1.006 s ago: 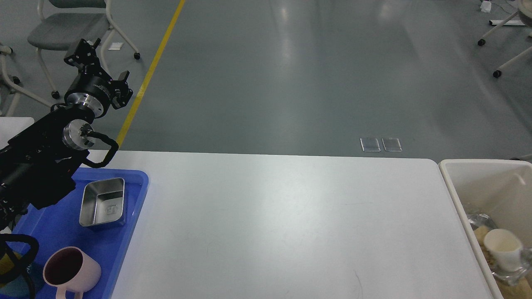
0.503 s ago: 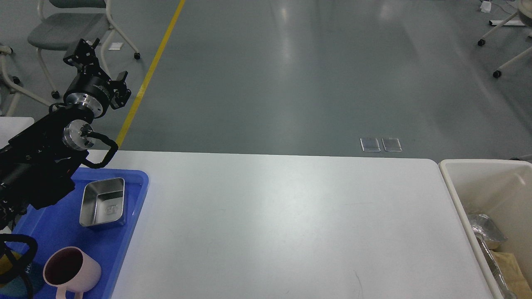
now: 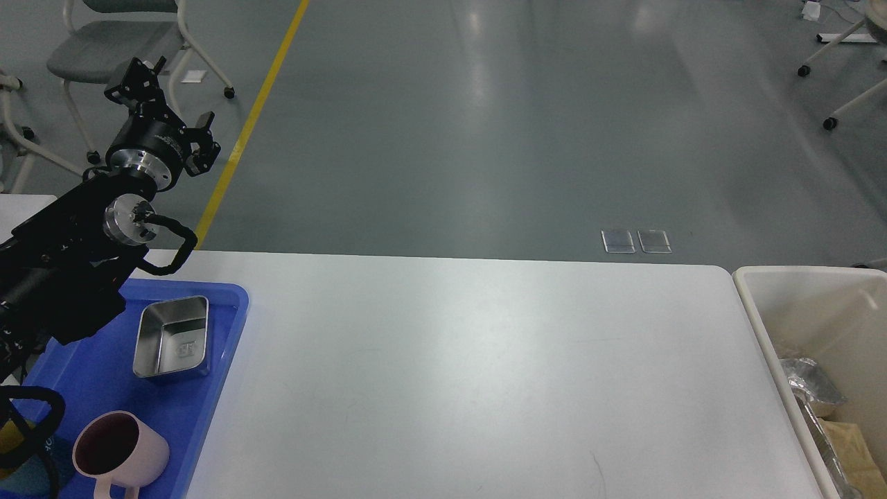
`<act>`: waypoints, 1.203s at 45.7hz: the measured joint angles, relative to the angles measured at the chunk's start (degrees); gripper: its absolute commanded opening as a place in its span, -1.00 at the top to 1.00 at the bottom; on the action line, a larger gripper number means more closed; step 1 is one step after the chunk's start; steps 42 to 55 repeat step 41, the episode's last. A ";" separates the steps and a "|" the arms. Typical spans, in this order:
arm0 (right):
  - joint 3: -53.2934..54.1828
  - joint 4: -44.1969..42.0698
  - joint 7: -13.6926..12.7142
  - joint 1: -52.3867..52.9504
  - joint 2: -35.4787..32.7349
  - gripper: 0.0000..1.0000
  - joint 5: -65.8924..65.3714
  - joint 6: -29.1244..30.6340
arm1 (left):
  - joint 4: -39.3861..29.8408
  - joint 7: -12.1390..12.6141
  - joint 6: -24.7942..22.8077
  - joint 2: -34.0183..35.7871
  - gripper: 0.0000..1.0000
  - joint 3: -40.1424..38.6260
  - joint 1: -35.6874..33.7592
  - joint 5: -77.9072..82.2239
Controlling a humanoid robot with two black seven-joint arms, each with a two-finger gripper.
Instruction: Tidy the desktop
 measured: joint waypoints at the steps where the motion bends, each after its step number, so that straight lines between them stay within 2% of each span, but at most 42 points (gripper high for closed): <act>1: -0.01 0.00 0.00 0.72 0.55 -1.00 0.00 0.00 | 0.00 0.00 -0.02 -0.01 -0.93 -0.29 0.00 0.00; 14: 2.89 0.00 -0.05 11.94 9.78 -1.00 0.32 -0.65 | -0.05 0.13 -0.30 -2.02 -0.93 -7.20 0.49 0.00; 23: 14.25 0.16 -0.33 15.67 16.67 -1.00 0.36 -0.69 | -0.05 0.16 -0.88 -4.04 -0.93 -10.10 0.61 -0.04; 34: 32.91 0.62 -0.01 17.71 22.55 -1.00 0.36 -0.13 | 0.01 0.14 -5.35 -6.74 -0.93 -19.15 3.09 -0.69; 41: 40.23 1.04 0.13 17.73 23.95 -1.00 0.36 0.74 | 0.07 0.23 -7.90 -8.38 -0.93 -23.56 4.51 -0.80; 55: 40.23 1.04 0.13 17.73 23.95 -1.00 0.36 0.74 | 0.07 0.23 -7.90 -8.38 -0.93 -23.56 4.51 -0.80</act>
